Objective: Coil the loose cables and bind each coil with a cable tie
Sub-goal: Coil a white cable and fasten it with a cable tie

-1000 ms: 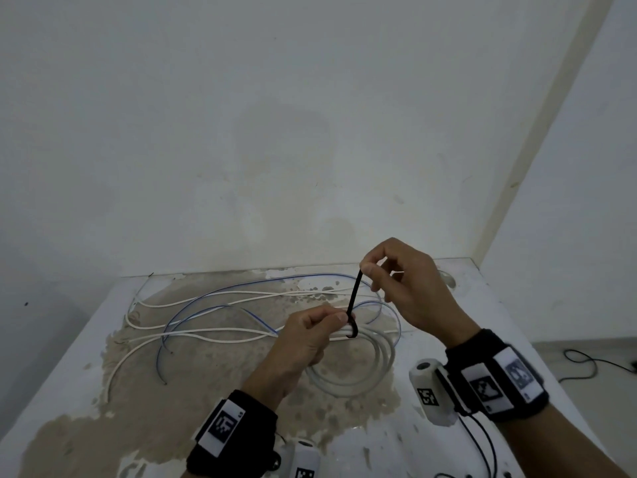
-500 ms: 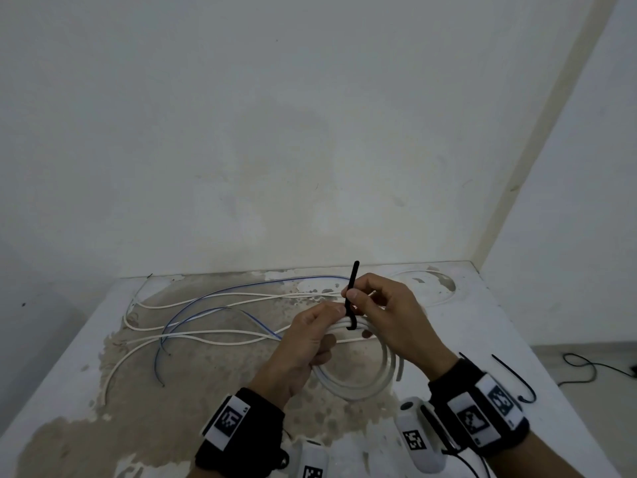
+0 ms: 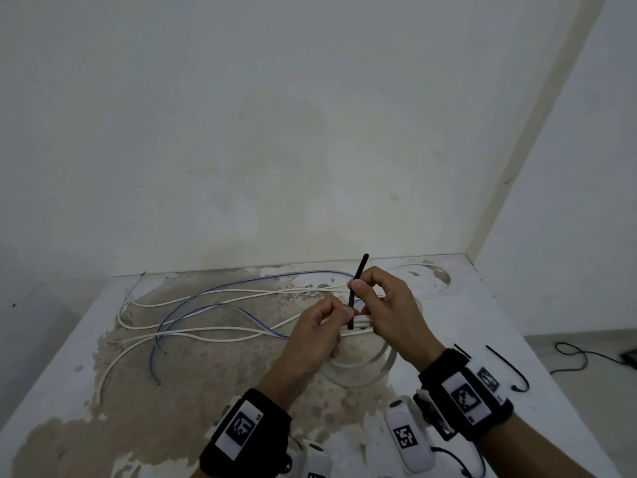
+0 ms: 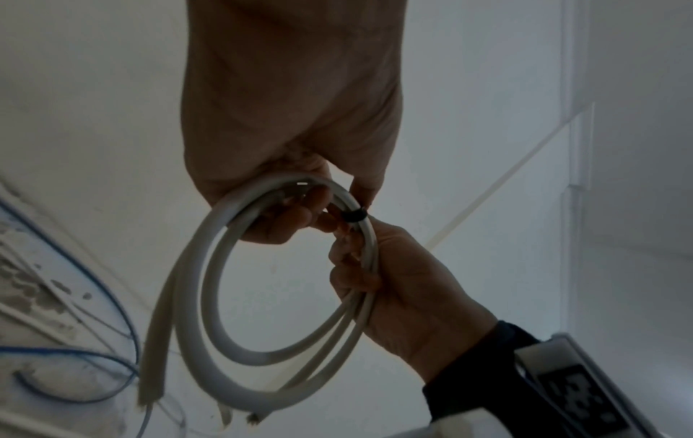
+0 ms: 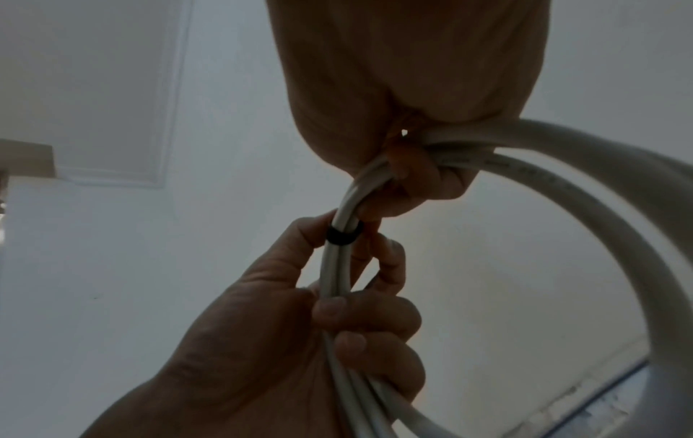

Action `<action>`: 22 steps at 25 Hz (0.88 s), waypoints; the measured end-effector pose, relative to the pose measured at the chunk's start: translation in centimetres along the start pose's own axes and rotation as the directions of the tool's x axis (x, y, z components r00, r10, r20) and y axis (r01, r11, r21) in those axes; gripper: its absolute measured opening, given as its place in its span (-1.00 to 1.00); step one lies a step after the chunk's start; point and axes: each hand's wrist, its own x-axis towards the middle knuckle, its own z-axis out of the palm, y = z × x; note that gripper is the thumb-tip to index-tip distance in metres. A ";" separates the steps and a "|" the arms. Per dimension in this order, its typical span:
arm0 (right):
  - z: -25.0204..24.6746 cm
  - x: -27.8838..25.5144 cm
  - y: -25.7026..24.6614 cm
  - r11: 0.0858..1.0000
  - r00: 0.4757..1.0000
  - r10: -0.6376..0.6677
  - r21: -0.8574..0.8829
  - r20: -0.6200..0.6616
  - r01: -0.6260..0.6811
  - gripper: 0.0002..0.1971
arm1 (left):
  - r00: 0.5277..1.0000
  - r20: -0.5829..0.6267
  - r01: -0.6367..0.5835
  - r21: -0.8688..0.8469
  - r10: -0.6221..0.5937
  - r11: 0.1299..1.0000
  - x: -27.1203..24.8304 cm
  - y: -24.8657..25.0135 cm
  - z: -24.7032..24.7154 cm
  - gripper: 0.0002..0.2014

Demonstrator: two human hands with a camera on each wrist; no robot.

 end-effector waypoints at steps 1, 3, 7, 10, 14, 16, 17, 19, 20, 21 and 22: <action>0.1 -0.1 0.3 1.000 1.000 0.015 0.014 -0.003 -0.015 -0.77 | 1.000 -0.002 -0.010 0.011 0.010 1.000 0.0 -0.1 0.1 -0.74; 0.2 -0.4 0.9 1.000 0.999 0.029 -0.001 -0.028 -0.029 -0.77 | 0.998 -0.025 -0.049 0.084 0.051 0.995 -0.2 -0.4 0.5 -0.73; 0.0 -0.3 1.5 0.996 0.996 0.086 0.027 -0.024 -0.085 -0.80 | 0.992 -0.101 -0.055 0.135 0.069 0.989 0.1 -0.7 1.4 -0.68; -0.4 -0.1 1.9 0.996 0.998 0.062 -0.063 -0.019 -0.063 -0.81 | 0.993 -0.104 -0.050 0.132 0.064 0.990 0.1 -0.9 1.9 -0.65; -0.7 -0.3 2.2 0.990 0.998 0.058 -0.129 -0.020 -0.060 -0.81 | 0.996 -0.050 -0.066 0.126 0.073 0.990 -0.1 -1.4 2.4 -0.66; -0.7 -0.7 2.0 0.995 0.997 0.080 -0.052 0.007 -0.080 -0.80 | 0.997 -0.031 -0.072 0.134 0.077 0.988 -0.1 -1.7 2.2 -0.70; -0.7 -1.0 1.7 0.994 0.994 0.106 0.000 0.029 -0.106 -0.79 | 0.997 -0.036 -0.067 0.138 0.072 0.988 0.0 -1.9 2.2 -0.71; -0.8 -1.5 1.0 0.981 0.982 0.171 0.082 0.075 -0.177 -0.78 | 0.995 -0.082 -0.041 0.114 0.051 0.993 0.2 -2.1 2.1 -0.71; -0.9 -1.6 0.7 0.973 0.976 0.197 0.103 0.090 -0.206 -0.79 | 0.993 -0.108 -0.032 0.096 0.043 0.995 0.2 -2.0 2.2 -0.70; -1.1 -1.6 0.6 0.969 0.972 0.212 0.105 0.101 -0.222 -0.80 | 0.991 -0.124 -0.033 0.086 0.043 0.996 0.2 -2.0 2.5 -0.69; -1.3 -1.6 0.5 0.968 0.969 0.220 0.096 0.111 -0.231 -0.81 | 0.991 -0.129 -0.036 0.082 0.047 0.996 0.1 -1.9 2.7 -0.67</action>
